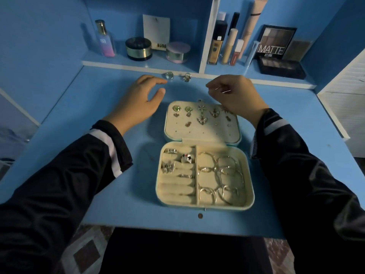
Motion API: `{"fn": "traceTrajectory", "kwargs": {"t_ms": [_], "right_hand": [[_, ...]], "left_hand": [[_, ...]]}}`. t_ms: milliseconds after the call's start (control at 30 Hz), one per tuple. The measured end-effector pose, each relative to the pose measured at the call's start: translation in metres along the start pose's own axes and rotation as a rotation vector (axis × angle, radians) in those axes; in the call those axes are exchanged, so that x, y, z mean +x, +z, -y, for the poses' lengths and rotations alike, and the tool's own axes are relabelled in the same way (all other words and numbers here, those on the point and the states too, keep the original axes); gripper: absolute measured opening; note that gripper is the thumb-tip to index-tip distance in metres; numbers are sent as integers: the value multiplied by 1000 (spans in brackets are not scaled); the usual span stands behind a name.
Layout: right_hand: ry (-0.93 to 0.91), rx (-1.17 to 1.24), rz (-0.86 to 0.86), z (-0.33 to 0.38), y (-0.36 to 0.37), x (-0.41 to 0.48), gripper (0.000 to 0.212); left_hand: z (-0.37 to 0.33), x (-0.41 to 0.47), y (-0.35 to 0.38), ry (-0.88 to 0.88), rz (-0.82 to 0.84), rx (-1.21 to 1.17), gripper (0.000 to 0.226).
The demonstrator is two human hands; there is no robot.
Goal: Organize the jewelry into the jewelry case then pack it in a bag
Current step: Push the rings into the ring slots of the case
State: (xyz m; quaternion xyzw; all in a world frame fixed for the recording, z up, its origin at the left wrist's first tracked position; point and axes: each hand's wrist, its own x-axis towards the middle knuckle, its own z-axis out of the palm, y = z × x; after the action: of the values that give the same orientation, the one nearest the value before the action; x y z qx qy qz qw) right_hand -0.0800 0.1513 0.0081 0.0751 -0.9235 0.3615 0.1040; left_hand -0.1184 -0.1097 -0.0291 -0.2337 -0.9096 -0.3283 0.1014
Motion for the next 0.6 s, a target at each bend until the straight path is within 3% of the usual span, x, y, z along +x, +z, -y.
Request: {"fn": "traceTrajectory", "kwargs": {"t_ms": [367,600], "right_hand": [[-210,-122,83,-27,32,74,30],[-289,-59,2,-40,42,87,25]], "left_hand": [[25,57,18,21,-42,82,30],[26,70,26,45,-110,31,20]]}}
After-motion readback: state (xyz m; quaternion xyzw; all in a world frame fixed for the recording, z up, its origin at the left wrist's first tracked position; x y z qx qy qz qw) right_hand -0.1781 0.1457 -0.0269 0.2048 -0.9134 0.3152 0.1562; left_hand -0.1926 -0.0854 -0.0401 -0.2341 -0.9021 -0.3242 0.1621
